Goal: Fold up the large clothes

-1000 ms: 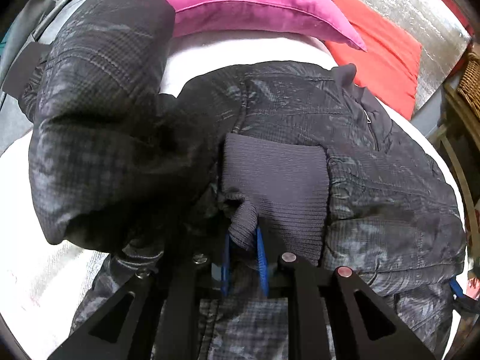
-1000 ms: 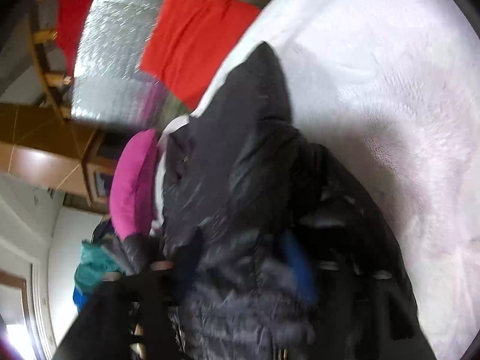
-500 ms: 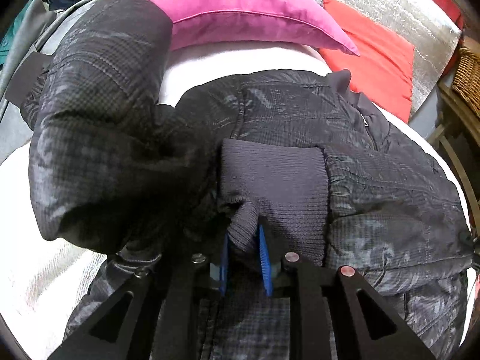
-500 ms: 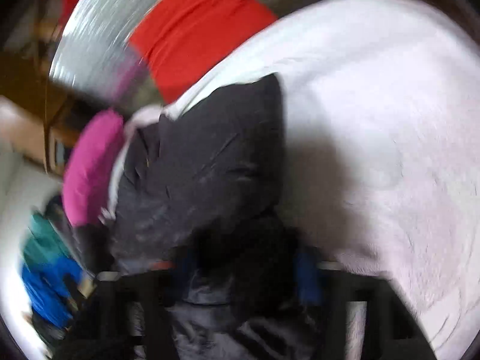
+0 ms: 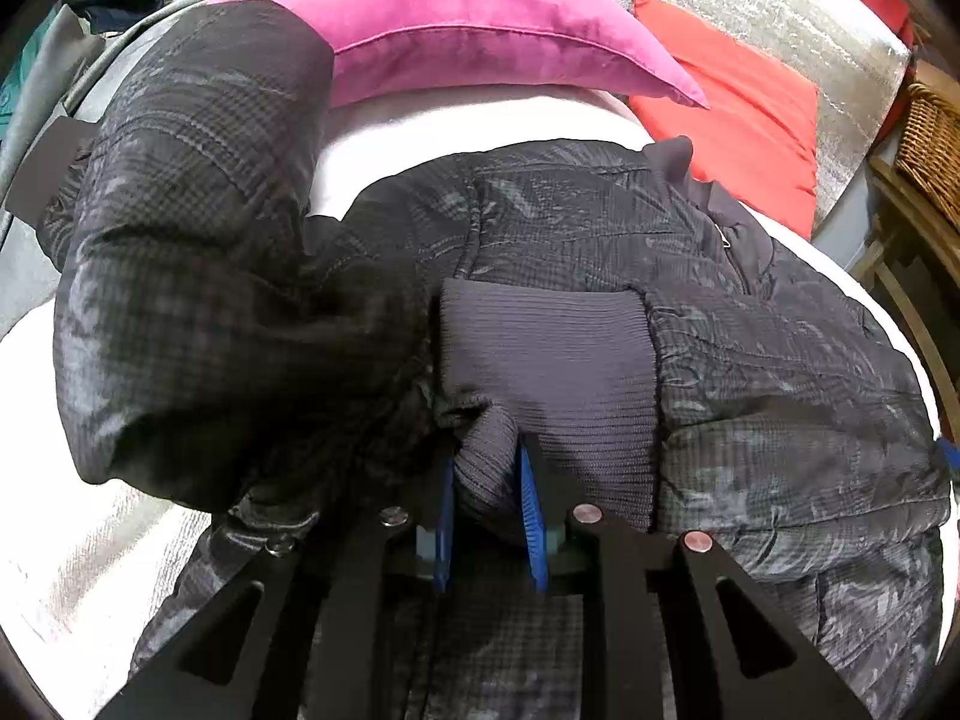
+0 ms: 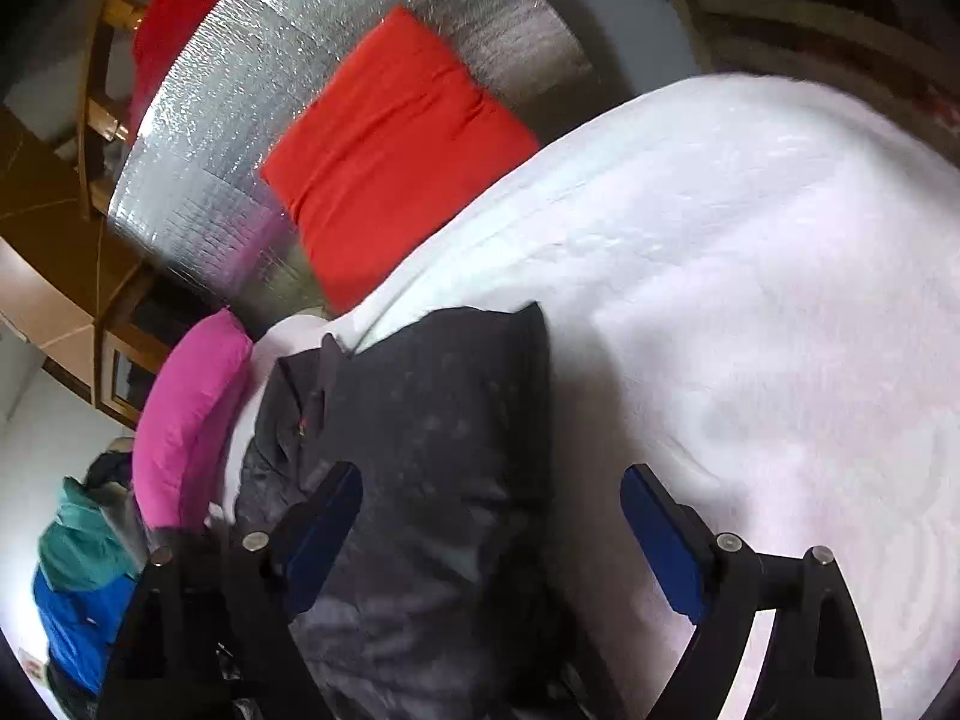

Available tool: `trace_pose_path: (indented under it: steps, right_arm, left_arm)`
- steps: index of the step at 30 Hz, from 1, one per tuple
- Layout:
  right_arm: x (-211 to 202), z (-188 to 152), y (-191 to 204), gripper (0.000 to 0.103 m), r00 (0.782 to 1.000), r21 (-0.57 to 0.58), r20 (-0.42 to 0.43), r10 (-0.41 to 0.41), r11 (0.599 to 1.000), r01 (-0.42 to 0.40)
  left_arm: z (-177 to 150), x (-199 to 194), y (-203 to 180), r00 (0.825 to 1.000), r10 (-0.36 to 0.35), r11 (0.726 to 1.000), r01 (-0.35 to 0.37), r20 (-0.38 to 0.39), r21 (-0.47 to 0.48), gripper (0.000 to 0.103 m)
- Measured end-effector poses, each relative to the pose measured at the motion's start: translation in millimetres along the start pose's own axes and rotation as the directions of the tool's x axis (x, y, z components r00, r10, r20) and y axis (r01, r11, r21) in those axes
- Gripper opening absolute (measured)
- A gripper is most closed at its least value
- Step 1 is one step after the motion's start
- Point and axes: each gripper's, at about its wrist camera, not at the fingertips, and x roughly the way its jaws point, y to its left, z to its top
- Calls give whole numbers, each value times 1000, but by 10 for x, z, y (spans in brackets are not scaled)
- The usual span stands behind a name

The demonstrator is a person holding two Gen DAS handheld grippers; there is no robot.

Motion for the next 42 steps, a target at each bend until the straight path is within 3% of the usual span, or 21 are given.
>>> trace_pose_path:
  steps: [1, 2, 3, 4, 7, 10, 11, 12, 13, 16, 19, 20, 22, 23, 27, 29, 33, 36, 38, 42]
  right_arm:
    - [113, 44, 37, 89, 1000, -4, -12, -9, 1000, 9]
    - [239, 77, 71, 82, 999, -18, -28, -30, 999, 30]
    - [303, 82, 33, 38, 998, -32, -51, -46, 999, 44]
    - [436, 73, 5, 12, 990, -33, -107, -96, 995, 93]
    - [400, 49, 52, 13, 979, -102, -77, -188, 978, 180]
    - [200, -17, 236, 31, 964, -147, -34, -264, 955, 256]
    - [117, -78, 329, 49, 962, -169, -11, -273, 949, 267]
    - [-46, -173, 454, 73, 961, -206, 27, -276, 939, 276]
    - [-177, -273, 613, 77, 962, -252, 65, -266, 928, 274]
    - [-520, -553, 878, 79, 982, -349, 99, -163, 918, 188]
    - [-417, -813, 1085, 86, 993, -386, 47, -112, 914, 121]
    - [-288, -865, 1075, 89, 991, -391, 6, -131, 912, 123]
    - [115, -941, 850, 89, 957, -339, -144, -252, 921, 191]
    - [177, -958, 791, 87, 953, -311, -165, -256, 930, 196]
    - [-314, -1117, 1013, 88, 986, -317, 17, -169, 934, 165]
    - [-671, -1378, 1071, 88, 992, -300, 106, -68, 949, 97]
    - [-922, -1999, 1045, 99, 979, -326, 201, 22, 944, 46]
    - [-530, -2336, 973, 99, 990, -363, 140, -23, 929, 73]
    - [-370, -2363, 878, 99, 995, -350, 90, -50, 933, 79]
    - [-327, -2314, 797, 100, 997, -324, 80, -21, 945, 46]
  left_arm:
    - [1, -1, 0, 1000, 0, 1000, 0, 0, -1, 23]
    - [1, 0, 1, 1000, 0, 1000, 0, 0, -1, 23]
    - [-1, 1, -1, 1000, 0, 1000, 0, 0, 0, 23]
    - [1, 2, -2, 1000, 0, 1000, 0, 0, 0, 23]
    - [11, 6, -30, 1000, 10, 1000, -10, -1, 17, 25]
    - [32, 2, -83, 999, 35, 998, -34, -2, 50, 26]
    - [35, -3, -100, 999, 50, 996, -50, 0, 69, 30]
    - [43, -21, -119, 996, 85, 992, -85, 5, 94, 45]
    - [57, -58, -128, 992, 123, 985, -123, 6, 117, 57]
    - [63, -234, -59, 996, 83, 992, -82, -15, 98, 61]
    - [0, -516, 51, 999, 41, 997, -42, 8, 58, 68]
    - [-22, -592, 102, 999, 35, 998, -35, 11, 49, 70]
    - [-61, -739, 256, 1000, 19, 1000, -19, 15, 25, 71]
    - [-71, -813, 382, 1000, 14, 1000, -14, 9, 9, 71]
    - [-8, -1032, 992, 999, 19, 999, -17, 38, -51, 72]
    - [77, -1091, 1386, 997, 55, 993, -49, 57, -105, 74]
    - [288, -1073, 2249, 993, 95, 951, -72, 64, -301, 75]
    - [510, -1007, 2881, 992, 100, 879, -49, 82, -474, 75]
    - [643, -961, 3134, 990, 91, 838, -18, 107, -546, 75]
    - [886, -836, 3385, 985, 115, 823, -20, 132, -567, 75]
